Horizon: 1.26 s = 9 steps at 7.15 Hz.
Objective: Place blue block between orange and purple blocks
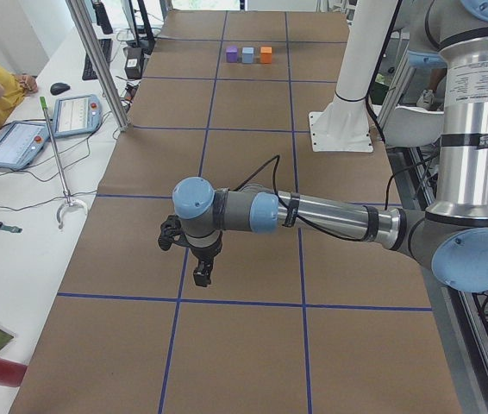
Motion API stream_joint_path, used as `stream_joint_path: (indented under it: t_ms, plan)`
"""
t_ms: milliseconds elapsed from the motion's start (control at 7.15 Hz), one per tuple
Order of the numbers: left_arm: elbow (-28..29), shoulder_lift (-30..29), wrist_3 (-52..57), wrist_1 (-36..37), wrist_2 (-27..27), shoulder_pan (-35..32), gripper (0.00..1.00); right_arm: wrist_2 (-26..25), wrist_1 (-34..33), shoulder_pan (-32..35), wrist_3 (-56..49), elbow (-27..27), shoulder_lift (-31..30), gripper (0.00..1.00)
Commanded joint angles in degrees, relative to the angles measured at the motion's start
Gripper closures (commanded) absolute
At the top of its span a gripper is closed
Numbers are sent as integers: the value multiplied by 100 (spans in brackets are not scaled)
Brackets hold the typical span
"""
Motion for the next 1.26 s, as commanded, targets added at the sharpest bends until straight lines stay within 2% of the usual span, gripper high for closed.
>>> stream_joint_path:
  t_ms: [0, 280, 839, 1119]
  plan:
    - [-23, -18, -46, -51, 17, 7, 0, 1, 15, -1, 22, -43, -6, 0]
    - [-433, 69, -46, -8, 0, -2, 0, 1, 23, -9, 31, -43, 3, 0]
    - [-497, 96, -28, -16, -9, -11, 0, 141, 23, -27, 57, -26, 11, 0]
    - [-515, 96, -11, -51, -9, -11, 0, 45, 32, -27, 57, 0, 81, 0]
